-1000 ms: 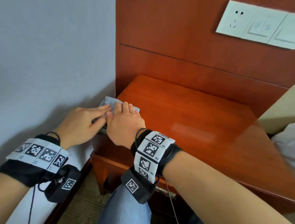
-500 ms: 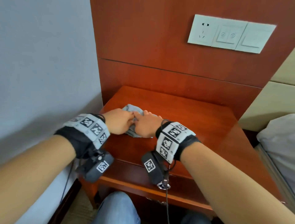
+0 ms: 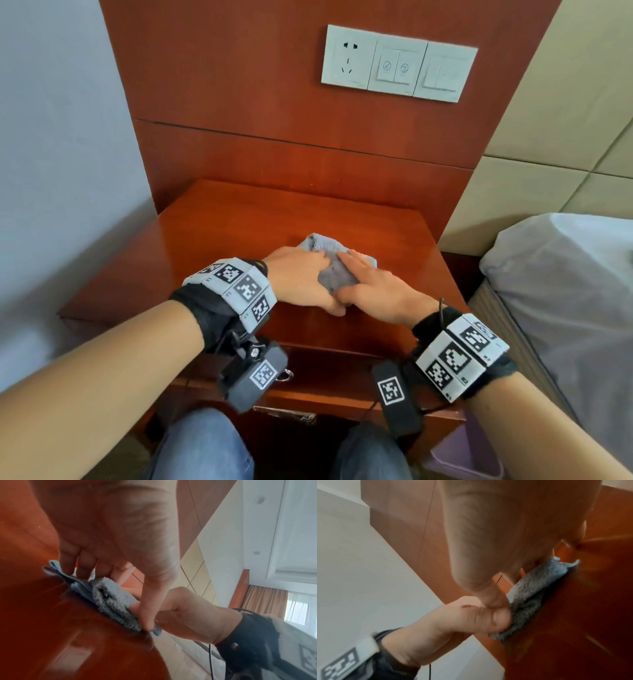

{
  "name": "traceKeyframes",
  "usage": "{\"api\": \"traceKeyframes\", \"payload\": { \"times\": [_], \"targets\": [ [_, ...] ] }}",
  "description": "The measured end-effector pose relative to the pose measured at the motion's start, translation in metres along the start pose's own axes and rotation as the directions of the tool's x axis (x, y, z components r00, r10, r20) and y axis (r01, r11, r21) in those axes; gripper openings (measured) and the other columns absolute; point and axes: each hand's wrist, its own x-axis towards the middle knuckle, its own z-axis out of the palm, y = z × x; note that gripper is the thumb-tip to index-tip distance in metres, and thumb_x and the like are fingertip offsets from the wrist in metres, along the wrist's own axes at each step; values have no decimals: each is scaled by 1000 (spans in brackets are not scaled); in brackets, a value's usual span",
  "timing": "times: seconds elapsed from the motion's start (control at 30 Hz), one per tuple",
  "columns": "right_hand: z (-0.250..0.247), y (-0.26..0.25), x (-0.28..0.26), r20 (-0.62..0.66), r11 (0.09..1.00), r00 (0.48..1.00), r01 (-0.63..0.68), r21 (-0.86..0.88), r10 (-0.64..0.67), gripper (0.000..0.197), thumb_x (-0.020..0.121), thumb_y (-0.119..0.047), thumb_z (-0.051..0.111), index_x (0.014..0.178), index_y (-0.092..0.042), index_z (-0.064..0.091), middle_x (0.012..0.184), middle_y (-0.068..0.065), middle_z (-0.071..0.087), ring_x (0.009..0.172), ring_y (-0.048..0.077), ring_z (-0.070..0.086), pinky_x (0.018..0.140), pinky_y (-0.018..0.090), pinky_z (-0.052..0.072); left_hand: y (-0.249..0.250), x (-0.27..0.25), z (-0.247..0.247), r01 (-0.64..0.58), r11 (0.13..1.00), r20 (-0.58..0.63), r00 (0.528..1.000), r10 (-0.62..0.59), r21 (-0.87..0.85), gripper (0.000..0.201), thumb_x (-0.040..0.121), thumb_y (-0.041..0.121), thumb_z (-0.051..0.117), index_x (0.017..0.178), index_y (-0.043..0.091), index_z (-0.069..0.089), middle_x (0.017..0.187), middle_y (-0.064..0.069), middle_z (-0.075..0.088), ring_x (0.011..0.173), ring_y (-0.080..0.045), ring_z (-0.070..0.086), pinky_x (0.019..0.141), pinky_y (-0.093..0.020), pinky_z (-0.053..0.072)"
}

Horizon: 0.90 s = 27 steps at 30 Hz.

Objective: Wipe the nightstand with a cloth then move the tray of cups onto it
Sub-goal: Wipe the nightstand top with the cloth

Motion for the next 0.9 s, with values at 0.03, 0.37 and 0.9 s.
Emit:
{"api": "traceKeyframes", "payload": {
  "times": [0.03, 0.37, 0.9],
  "targets": [
    [1, 2, -5, 38, 1000, 999, 7, -9, -7, 88, 86, -38, 58, 155, -28, 4, 162, -10, -5, 150, 17, 4, 120, 48, -3, 2, -4, 2, -15, 1000, -3, 1000, 15, 8, 76, 67, 70, 64, 127, 26, 51, 129, 9, 57, 118, -19, 55, 91, -26, 43],
    [10, 11, -20, 60, 965, 991, 131, -225, -120, 114, 68, -60, 71, 154, -24, 5, 160, -7, 7, 147, 19, 16, 118, 50, 19, 18, -28, 14, -45, 983, -58, 997, 57, 178, 87, 47, 82, 66, 108, 21, 60, 87, 10, 66, 73, -14, 59, 68, -26, 49],
    [18, 16, -47, -81, 883, 947, 255, -395, -310, 82, 62, -33, 73, 135, -30, 34, 117, -6, 41, 113, 17, 41, 93, 35, 38, 42, -52, 11, -81, 963, -226, 964, 141, 255, 37, 67, 57, 68, 89, 27, 71, 58, 11, 51, 60, -13, 52, 55, -25, 39]
  ]
}}
